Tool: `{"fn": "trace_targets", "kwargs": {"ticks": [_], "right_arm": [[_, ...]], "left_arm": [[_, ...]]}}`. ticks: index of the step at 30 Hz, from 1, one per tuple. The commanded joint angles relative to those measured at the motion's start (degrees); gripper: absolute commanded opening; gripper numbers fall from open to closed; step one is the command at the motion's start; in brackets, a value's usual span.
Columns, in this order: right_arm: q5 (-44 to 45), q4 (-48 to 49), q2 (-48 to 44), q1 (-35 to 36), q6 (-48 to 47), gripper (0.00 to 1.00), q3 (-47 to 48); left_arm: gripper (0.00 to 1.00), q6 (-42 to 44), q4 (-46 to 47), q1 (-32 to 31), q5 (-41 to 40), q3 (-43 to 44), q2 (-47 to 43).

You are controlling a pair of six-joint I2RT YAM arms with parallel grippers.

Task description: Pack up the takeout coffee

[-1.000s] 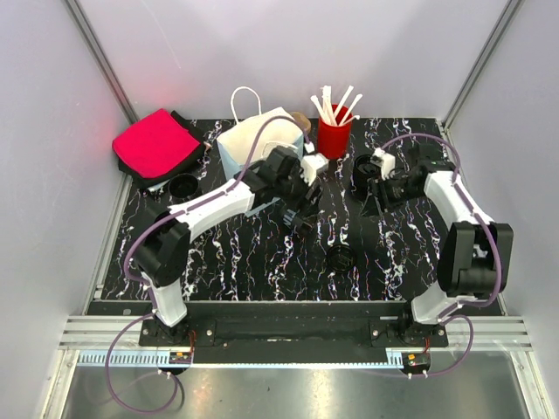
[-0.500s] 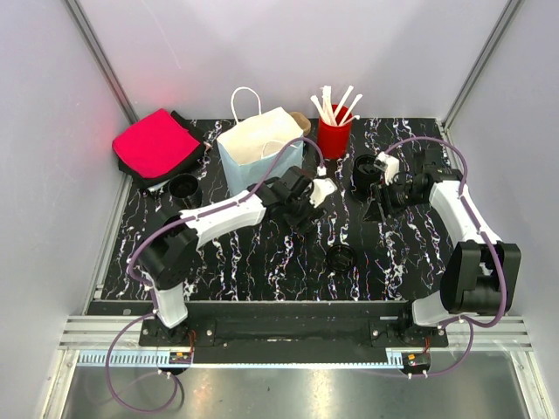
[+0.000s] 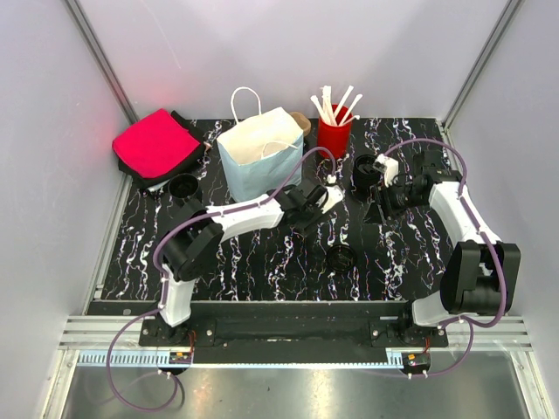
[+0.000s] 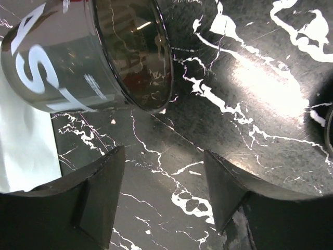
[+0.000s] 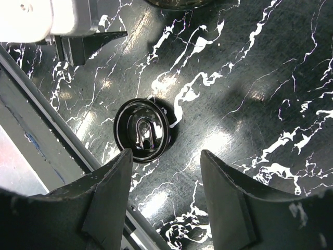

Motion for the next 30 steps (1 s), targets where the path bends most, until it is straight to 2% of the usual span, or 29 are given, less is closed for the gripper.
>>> {"fn": "trace_targets", "kwargs": {"ticks": [1, 5, 11, 16, 19, 20, 21, 23, 30], "right_arm": [[0.4, 2.4, -1.4, -0.4, -3.8, 0.61, 0.8], [-0.7, 4.0, 4.5, -0.3, -5.1, 0.61, 6.5], [-2.6, 11.0, 11.9, 2.0, -8.7, 0.63, 13.4], [5.0, 16.9, 15.3, 7.7, -16.4, 0.71, 14.5], [5.8, 20.5, 17.0, 9.7, -22.0, 0.74, 13.5], [5.7, 24.9, 17.2, 9.9, -22.7, 0.81, 12.6], [5.8, 26.9, 17.6, 10.0, -24.3, 0.84, 11.9], [7.5, 30.3, 19.6, 10.4, -26.0, 0.86, 11.7], [8.4, 30.6, 28.7, 11.4, -31.8, 0.83, 18.1]], "left_arm": [[0.67, 1.3, 5.3, -0.2, -1.7, 1.1, -3.8], [0.73, 1.8, 8.3, 0.0, -1.3, -0.7, -7.9], [0.75, 2.5, 6.6, 0.6, 3.3, 0.1, -11.1], [0.82, 3.1, 2.7, 4.4, 14.4, -1.1, -14.1], [0.87, 4.2, 0.2, 6.5, 20.7, -1.6, -15.4], [0.89, 4.5, -0.1, 7.9, 22.4, -1.9, -15.9], [0.99, 5.1, -0.9, 8.6, 24.0, -2.4, -16.7], [0.99, 5.4, -1.2, 10.2, 26.1, -2.8, -17.5], [0.99, 4.3, -1.8, 14.3, 29.0, -3.4, -19.1]]}}
